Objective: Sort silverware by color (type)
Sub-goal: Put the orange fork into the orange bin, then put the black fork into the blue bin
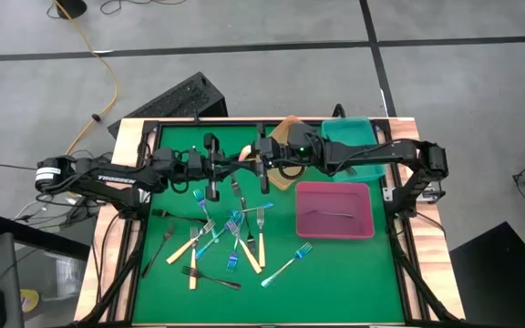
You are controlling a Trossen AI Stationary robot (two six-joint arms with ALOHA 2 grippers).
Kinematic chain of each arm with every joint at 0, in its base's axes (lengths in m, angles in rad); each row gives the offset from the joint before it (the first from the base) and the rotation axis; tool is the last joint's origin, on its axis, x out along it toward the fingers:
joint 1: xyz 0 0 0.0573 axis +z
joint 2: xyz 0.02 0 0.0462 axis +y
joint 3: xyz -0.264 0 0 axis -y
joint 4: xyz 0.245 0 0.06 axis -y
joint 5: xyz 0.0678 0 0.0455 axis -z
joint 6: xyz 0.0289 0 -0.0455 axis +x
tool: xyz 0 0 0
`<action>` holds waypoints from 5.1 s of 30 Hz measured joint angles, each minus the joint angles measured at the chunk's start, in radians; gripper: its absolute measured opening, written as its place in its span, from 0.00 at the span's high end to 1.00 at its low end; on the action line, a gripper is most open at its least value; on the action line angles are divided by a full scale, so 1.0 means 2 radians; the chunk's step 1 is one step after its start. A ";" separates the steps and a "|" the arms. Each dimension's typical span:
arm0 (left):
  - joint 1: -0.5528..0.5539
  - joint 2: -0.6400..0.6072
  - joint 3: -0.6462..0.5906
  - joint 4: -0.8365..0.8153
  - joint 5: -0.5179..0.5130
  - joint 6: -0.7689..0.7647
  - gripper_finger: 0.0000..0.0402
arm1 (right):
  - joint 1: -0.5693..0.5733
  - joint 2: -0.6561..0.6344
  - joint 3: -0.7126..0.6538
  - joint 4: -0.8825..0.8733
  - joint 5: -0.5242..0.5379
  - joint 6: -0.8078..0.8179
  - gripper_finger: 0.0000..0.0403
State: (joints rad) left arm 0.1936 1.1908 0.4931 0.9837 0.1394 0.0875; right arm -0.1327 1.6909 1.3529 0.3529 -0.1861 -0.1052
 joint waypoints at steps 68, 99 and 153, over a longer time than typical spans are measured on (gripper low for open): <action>0.002 -0.024 0.000 -0.292 -0.199 -0.089 0.60 | -0.110 0.113 0.007 -0.460 0.202 -0.326 0.81; 0.007 -0.024 0.000 -0.296 -0.208 -0.090 0.60 | -0.110 0.157 0.012 -0.492 0.155 -0.316 0.50; 0.055 -0.046 0.136 -0.632 -0.064 0.099 0.60 | -0.104 -0.294 -0.100 -0.597 0.066 -0.007 0.54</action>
State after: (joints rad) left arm 0.3044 1.0993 0.7654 -0.2805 0.0112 0.2853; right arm -0.3411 1.1027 1.1538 -0.8413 -0.0551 -0.1191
